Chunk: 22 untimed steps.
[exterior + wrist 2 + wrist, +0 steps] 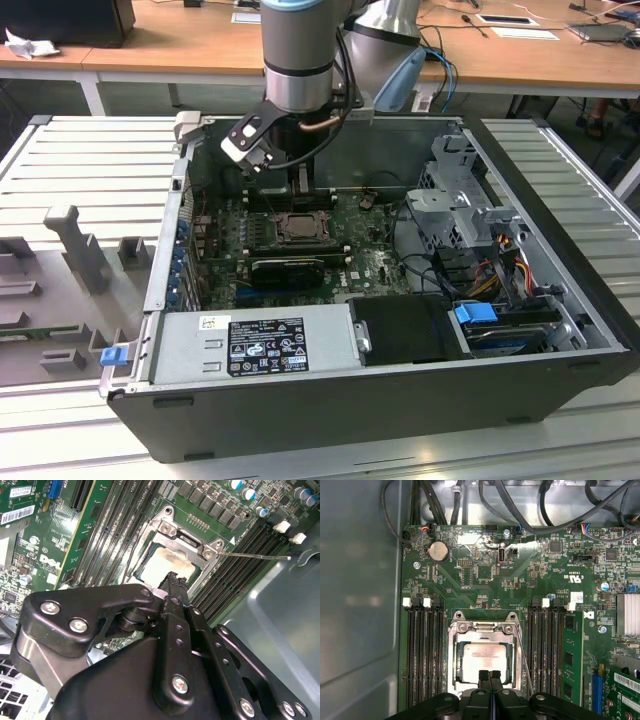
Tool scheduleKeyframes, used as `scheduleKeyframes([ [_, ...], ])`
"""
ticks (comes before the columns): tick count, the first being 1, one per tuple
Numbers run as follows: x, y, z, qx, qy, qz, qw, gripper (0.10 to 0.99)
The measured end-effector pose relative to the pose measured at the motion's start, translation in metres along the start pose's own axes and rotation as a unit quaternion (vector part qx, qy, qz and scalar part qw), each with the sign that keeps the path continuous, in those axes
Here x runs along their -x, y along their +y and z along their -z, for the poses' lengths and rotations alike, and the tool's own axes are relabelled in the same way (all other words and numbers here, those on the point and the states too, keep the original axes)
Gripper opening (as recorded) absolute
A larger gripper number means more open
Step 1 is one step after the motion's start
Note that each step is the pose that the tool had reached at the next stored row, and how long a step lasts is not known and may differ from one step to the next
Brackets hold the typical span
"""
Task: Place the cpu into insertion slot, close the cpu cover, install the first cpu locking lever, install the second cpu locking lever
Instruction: 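Install the first cpu locking lever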
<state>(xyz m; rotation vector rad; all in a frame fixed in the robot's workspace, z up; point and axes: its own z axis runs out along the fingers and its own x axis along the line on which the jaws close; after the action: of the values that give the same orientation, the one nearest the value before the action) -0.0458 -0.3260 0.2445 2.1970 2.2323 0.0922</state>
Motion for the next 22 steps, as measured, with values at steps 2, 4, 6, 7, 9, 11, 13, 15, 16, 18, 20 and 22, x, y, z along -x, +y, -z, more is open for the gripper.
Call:
scheduleKeyframes([
  [2, 0.0, 0.0, 0.0009, -0.0001, -0.0001, 0.0, 1.0, 0.106],
  [4, 0.0, 0.0001, 0.0021, -0.0001, -0.0001, 0.0, 1.0, 0.106],
  [6, -0.0001, 0.0001, 0.0028, 0.0, 0.0, 0.0, 1.0, 0.106],
  [7, -0.0001, 0.0001, 0.003, 0.0, -0.0001, 0.0, 1.0, 0.106],
  [9, -0.0001, 0.0002, 0.0034, 0.0, -0.0001, 0.0, 1.0, 0.106],
  [11, -0.0001, 0.0002, 0.0036, -0.0001, -0.0001, 0.0, 1.0, 0.106],
  [13, -0.0001, 0.0002, 0.0039, -0.0001, -0.0001, 0.0, 1.0, 0.106],
  [15, -0.0001, 0.0002, 0.0043, -0.0001, -0.0001, 0.0, 1.0, 0.106],
  [16, -0.0001, 0.0002, 0.0044, 0.0, -0.0001, 0.0, 1.0, 0.106],
  [18, -0.0001, 0.0002, 0.0047, 0.0, -0.0001, 0.0, 1.0, 0.106],
  [20, -0.0002, 0.0002, 0.0049, 0.0, -0.0001, 0.0, 1.0, 0.106],
  [22, -0.0002, 0.0003, 0.0058, 0.0, -0.0001, 0.0, 1.0, 0.106],
])
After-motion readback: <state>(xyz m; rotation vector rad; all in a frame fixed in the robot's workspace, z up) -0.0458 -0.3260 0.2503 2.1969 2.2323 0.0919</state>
